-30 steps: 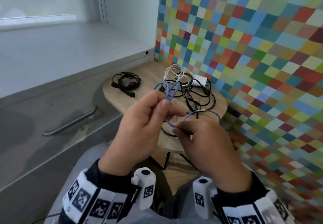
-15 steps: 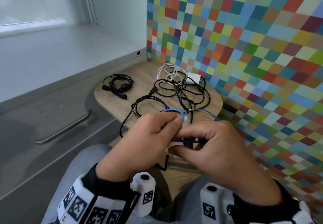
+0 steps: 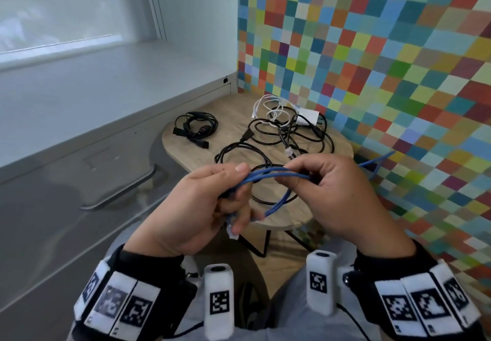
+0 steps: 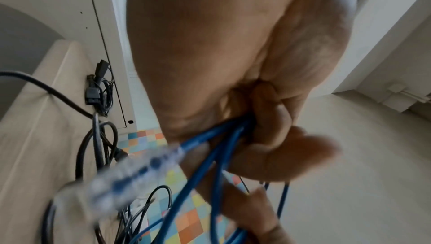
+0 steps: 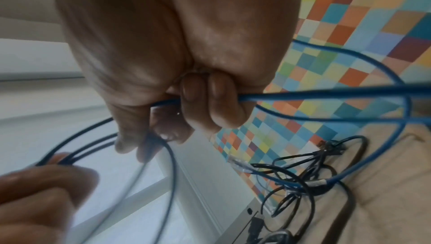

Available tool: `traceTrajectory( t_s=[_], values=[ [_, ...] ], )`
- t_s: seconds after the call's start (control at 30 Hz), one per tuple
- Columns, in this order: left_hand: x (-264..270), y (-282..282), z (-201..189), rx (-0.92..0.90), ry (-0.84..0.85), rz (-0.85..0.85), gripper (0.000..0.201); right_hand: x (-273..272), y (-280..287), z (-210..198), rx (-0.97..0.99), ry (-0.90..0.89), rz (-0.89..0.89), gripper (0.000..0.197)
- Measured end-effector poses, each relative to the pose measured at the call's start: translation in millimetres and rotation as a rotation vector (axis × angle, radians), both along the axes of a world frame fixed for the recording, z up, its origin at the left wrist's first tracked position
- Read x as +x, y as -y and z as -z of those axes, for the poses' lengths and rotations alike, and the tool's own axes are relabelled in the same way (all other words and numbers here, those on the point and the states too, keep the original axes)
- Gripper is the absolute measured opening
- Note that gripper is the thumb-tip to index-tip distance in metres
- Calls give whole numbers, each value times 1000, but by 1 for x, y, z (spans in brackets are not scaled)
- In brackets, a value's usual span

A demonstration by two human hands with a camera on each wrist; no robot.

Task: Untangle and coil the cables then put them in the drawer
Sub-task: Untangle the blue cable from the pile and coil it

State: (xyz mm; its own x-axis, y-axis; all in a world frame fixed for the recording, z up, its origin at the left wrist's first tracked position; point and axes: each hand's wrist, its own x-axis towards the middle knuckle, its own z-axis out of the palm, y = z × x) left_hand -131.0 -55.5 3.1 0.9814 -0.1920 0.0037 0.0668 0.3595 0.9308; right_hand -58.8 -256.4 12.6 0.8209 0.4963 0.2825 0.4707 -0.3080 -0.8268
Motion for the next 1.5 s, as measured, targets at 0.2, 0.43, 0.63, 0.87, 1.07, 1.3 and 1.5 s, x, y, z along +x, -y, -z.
traceTrajectory(
  t_s=[0.2,0.43,0.63,0.87,1.07,1.3,1.5],
  values=[
    [3,-3,7,-248,-51,-62,28,6,-9,7,-23,-89,14,24],
    [6,5,3,-378,-16,-205,33,7,-25,14,-161,-74,-33,31],
    [5,-1,0,-358,-32,-262,34,8,-27,9,-185,-121,-41,15],
    [10,3,2,-310,-113,-334,48,7,-22,11,-252,-119,-95,14],
    [12,6,3,-321,-129,-248,48,8,-20,21,-210,-61,24,15],
    [12,10,-2,-422,-31,-135,34,8,1,9,-23,-144,19,14],
    [22,-19,-1,-637,-11,-357,37,11,37,0,108,12,146,16]
  ],
)
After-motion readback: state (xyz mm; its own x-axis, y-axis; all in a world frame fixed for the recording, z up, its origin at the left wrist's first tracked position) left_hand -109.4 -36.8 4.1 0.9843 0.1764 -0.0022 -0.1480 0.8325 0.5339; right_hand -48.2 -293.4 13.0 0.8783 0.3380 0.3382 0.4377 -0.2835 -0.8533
